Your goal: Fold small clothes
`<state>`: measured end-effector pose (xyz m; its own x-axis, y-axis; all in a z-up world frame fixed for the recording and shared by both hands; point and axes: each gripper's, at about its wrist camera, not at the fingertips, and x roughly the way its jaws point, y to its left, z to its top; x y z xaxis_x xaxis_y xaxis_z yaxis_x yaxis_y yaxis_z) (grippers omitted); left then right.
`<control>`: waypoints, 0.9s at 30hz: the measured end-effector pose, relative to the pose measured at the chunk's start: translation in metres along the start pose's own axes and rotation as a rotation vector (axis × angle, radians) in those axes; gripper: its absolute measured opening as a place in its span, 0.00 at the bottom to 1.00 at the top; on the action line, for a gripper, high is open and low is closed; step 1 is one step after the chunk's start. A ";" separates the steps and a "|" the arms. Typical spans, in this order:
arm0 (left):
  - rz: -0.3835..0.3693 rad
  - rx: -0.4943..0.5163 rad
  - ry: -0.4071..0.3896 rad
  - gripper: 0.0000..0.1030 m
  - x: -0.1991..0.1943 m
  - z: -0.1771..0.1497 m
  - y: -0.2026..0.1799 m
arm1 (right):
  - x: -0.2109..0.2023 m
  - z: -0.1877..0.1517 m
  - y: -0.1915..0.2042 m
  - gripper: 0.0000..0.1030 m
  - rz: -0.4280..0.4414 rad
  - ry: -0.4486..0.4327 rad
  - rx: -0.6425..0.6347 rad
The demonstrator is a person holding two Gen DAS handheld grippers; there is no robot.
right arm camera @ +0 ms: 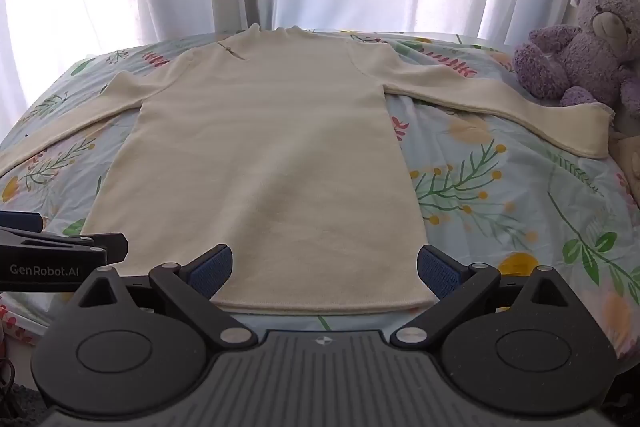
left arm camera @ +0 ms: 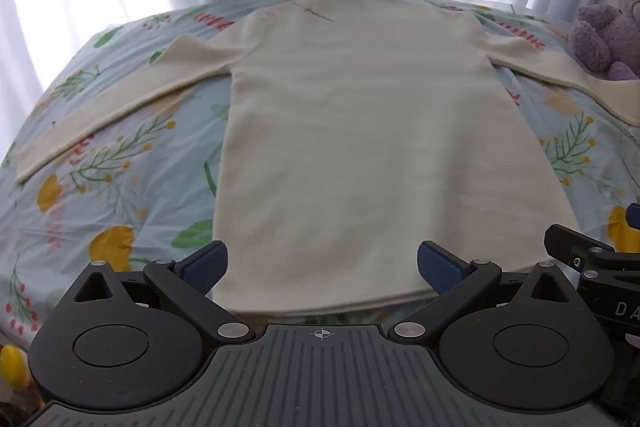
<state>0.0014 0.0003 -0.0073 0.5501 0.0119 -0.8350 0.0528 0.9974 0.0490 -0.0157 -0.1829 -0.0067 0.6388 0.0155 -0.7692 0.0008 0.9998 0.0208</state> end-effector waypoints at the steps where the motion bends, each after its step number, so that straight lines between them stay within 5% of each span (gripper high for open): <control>1: -0.001 0.001 0.001 1.00 0.000 0.000 0.000 | 0.000 0.000 0.000 0.96 -0.001 0.000 0.001; 27: -0.001 -0.003 0.018 1.00 0.001 0.000 0.001 | -0.005 0.000 -0.002 0.96 0.002 -0.011 0.009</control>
<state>0.0016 0.0011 -0.0078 0.5352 0.0118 -0.8446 0.0514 0.9976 0.0465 -0.0192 -0.1847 -0.0034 0.6475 0.0177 -0.7619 0.0063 0.9996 0.0285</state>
